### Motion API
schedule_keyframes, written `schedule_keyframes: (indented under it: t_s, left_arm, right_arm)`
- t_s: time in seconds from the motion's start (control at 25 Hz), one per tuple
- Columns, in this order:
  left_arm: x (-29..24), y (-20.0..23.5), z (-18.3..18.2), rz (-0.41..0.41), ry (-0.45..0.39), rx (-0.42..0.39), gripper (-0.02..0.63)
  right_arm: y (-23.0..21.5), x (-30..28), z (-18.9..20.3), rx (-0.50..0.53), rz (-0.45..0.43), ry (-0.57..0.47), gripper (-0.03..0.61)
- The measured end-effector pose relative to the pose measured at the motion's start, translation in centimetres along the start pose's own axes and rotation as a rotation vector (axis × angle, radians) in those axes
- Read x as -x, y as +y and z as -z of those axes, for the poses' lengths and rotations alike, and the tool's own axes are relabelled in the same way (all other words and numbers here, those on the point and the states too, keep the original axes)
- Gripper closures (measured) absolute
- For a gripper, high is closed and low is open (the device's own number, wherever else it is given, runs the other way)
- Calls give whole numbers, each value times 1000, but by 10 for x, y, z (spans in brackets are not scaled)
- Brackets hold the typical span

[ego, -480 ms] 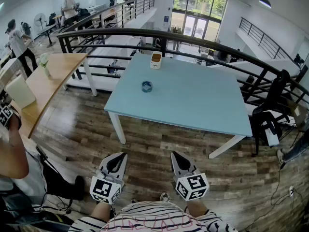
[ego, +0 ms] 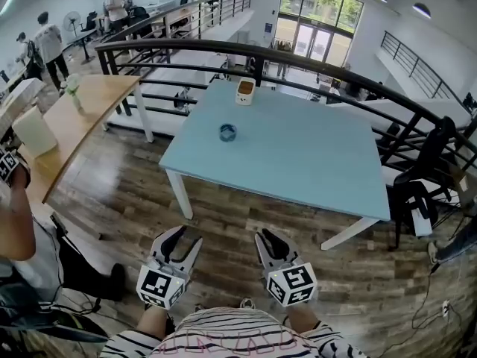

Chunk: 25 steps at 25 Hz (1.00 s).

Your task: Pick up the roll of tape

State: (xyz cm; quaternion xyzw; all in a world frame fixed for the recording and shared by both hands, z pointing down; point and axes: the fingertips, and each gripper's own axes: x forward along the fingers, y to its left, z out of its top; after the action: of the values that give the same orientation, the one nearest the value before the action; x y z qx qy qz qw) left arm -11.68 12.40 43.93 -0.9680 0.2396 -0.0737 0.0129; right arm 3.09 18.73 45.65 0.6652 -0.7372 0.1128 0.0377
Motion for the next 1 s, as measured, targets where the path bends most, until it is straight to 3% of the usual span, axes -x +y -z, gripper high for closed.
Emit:
schedule_keyframes:
  t_s: [0.04, 0.08, 0.52, 0.76, 1.0]
  left_arm:
    - [-5, -3, 1, -5, 6, 10, 405]
    - [-9, -6, 3, -12, 12, 17, 383]
    - [-39, -43, 17, -141, 49, 51, 376]
    - [-39, -28, 20, -202, 64, 66, 376]
    - [-68, -1, 18, -190, 53, 68, 376]
  right_arm:
    - [-6, 0, 0, 6, -8, 7, 465]
    - [-12, 0, 0, 14, -16, 15, 377]
    - [-74, 5, 7, 61, -101, 56, 371]
    - [-82, -11, 3, 34, -131, 42, 371]
    - [-91, -44, -4, 32, -133, 40, 370]
